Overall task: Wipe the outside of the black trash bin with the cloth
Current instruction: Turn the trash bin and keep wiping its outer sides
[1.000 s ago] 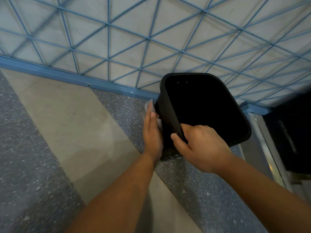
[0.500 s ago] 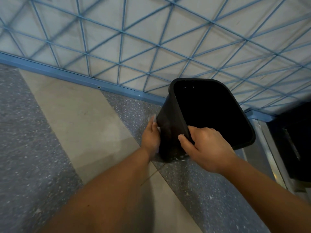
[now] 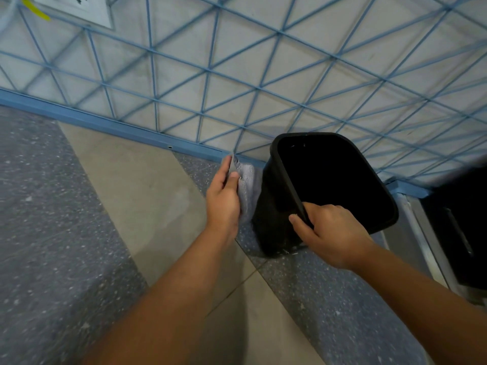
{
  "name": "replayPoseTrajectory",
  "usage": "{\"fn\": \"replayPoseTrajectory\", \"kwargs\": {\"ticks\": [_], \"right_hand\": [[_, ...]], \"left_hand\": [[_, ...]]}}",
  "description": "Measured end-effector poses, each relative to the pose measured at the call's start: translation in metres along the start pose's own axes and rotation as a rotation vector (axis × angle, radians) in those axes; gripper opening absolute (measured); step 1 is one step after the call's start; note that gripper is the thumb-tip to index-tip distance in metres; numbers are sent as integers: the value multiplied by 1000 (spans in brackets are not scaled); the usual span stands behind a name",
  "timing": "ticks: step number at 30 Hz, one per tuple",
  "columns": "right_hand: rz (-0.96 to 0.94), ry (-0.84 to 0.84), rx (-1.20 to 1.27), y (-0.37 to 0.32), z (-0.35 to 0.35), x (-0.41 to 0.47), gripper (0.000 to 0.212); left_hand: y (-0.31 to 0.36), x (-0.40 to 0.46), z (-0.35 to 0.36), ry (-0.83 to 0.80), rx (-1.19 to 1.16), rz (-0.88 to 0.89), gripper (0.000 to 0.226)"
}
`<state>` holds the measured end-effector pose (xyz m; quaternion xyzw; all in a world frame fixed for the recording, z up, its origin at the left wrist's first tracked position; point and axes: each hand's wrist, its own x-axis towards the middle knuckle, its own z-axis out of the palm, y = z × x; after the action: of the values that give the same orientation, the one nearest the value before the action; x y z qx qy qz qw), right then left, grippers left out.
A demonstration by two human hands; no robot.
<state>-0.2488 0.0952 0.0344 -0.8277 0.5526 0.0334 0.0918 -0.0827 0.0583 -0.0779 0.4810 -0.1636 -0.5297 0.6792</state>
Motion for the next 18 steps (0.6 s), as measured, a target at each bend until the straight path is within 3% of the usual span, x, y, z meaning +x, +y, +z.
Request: {"fn": "replayPoseTrajectory", "kwargs": {"ticks": [5,9,13,18], "right_hand": [[-6,6,-8,-1,0,0,30],[-6,-8,-5,-1,0,0,32],[-18,-7,-6,-1,-1,0,30],[-15,-12,24,3,2,0,32]], "left_hand": [[8,-1,10,-11,-72,39,49],[3,-3,11,-45,73,150,60],[3,-10,16,12,18,0,83],[2,-5,5,109,103,-264,22]]}}
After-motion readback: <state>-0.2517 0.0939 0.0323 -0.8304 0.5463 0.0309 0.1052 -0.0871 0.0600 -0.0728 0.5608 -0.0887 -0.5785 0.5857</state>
